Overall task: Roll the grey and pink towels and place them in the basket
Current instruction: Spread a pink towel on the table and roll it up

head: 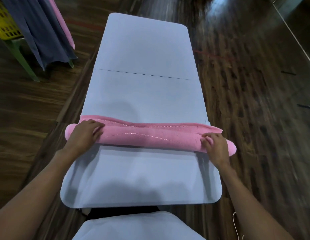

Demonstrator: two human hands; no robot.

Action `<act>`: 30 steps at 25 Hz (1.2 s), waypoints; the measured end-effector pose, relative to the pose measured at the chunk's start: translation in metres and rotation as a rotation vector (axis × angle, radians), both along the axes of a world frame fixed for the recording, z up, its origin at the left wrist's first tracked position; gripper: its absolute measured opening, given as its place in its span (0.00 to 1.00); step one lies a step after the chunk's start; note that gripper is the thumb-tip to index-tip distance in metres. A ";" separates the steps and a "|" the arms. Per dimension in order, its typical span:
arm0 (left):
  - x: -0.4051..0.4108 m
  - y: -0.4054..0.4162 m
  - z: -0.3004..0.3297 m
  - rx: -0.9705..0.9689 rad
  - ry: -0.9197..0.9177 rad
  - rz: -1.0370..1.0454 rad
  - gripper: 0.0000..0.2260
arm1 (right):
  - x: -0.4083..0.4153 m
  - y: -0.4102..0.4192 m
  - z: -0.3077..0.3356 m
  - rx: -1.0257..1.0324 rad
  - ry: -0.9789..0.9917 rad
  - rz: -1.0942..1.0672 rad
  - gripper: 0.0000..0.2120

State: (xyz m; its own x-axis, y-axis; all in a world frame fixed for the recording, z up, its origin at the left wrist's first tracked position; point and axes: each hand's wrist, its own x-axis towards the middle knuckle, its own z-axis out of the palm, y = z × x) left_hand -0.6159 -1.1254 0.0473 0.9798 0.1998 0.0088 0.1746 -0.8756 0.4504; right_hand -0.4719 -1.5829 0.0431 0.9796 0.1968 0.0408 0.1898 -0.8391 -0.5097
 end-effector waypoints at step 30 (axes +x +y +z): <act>-0.032 0.001 -0.028 0.105 0.081 -0.146 0.33 | -0.025 -0.032 -0.024 -0.472 0.048 0.242 0.33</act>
